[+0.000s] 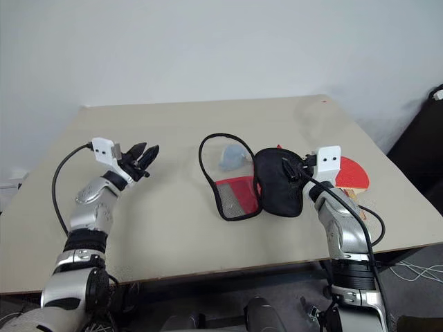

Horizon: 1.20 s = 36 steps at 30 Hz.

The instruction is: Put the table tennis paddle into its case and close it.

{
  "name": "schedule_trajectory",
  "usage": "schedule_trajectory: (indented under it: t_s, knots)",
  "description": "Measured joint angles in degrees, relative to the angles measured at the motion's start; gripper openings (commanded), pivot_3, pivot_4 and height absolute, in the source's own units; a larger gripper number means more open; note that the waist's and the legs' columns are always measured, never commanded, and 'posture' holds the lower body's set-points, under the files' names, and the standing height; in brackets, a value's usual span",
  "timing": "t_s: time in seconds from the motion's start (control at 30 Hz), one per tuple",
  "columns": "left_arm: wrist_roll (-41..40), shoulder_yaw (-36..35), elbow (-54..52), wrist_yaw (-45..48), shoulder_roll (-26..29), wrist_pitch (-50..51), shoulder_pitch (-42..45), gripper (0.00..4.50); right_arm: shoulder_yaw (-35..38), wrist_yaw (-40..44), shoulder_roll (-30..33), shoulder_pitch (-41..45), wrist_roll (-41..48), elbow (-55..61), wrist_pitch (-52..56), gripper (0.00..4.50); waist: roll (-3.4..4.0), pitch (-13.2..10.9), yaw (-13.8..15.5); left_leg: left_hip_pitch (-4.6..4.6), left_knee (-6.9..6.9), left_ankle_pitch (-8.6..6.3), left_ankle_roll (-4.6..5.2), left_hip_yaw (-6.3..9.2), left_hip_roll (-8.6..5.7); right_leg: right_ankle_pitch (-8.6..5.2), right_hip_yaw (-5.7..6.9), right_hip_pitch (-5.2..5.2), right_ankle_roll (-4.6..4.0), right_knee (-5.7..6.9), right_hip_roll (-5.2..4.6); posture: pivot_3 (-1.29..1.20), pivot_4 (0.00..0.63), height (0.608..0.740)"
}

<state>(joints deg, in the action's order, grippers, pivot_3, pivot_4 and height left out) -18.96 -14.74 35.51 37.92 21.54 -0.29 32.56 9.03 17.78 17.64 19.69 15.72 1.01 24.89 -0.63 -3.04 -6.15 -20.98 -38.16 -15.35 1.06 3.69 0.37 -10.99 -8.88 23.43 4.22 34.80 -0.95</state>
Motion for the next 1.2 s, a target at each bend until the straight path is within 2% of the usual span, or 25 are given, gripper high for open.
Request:
schedule_trajectory:
  t_s: [0.37, 0.63, 0.67, 0.73, 0.93, 1.2]
  knots:
    - [0.0, 0.7, -3.0, -0.8, -2.0, 2.1, -0.3, 2.29, -0.3, 0.1, -0.1, 0.0, -0.2, -0.1, -0.2, 3.83, 0.01, 0.0, -0.1, 0.06, -0.01, 0.02, -0.03, -0.03, 0.0, 0.01, 0.01, -0.03, -0.02, 0.0, 0.01, 0.0, 0.0, 0.74]
    - [0.0, 5.1, -4.3, 4.5, -3.9, 4.9, -0.8, 2.29, 0.2, 0.3, 2.2, -2.5, -0.1, 0.7, 1.2, 3.83, 0.0, 0.0, -0.1, 0.03, -0.01, 0.02, -0.03, -0.04, 0.0, 0.0, 0.0, -0.02, -0.02, -0.02, 0.01, 0.0, 0.0, 0.74]
    - [0.0, 5.8, -4.9, 5.3, -4.3, 5.4, -1.4, 2.29, 0.7, 0.7, 2.7, -3.0, 0.0, 0.7, 1.3, 4.2, 0.01, 0.0, -0.1, 0.03, -0.01, 0.02, -0.03, -0.06, 0.0, 0.0, 0.0, -0.01, -0.02, -0.01, 0.01, 0.0, 0.0, 0.74]
    - [0.0, 7.0, -5.4, 6.3, -4.5, 5.9, -2.2, 2.29, 1.5, 1.0, 3.3, -3.6, 0.3, 0.8, 1.8, 4.48, 0.01, 0.0, -0.1, 0.06, -0.01, 0.02, -0.03, -0.07, 0.01, 0.0, 0.0, -0.01, -0.02, 0.0, 0.02, 0.0, 0.0, 0.74]
    - [-0.1, 7.3, -7.5, 6.6, -5.6, 7.5, -3.7, 2.29, 2.6, 3.0, 5.0, -5.2, 1.8, 1.1, 3.2, 4.48, 0.01, 0.0, -0.1, 0.09, -0.05, 0.03, -0.03, -0.08, 0.01, -0.01, -0.01, -0.07, -0.05, 0.02, 0.03, 0.0, 0.0, 0.74]
    - [-1.7, 10.1, -11.6, 11.2, -6.2, 13.0, -7.1, 2.29, 3.7, 1.1, 7.1, -6.9, 1.1, 2.8, 5.2, 4.48, 0.0, 0.0, -0.1, 0.07, -0.04, 0.03, -0.03, -0.09, 0.01, -0.05, -0.02, -0.03, -0.12, 0.01, 0.02, 0.0, 0.0, 0.74]
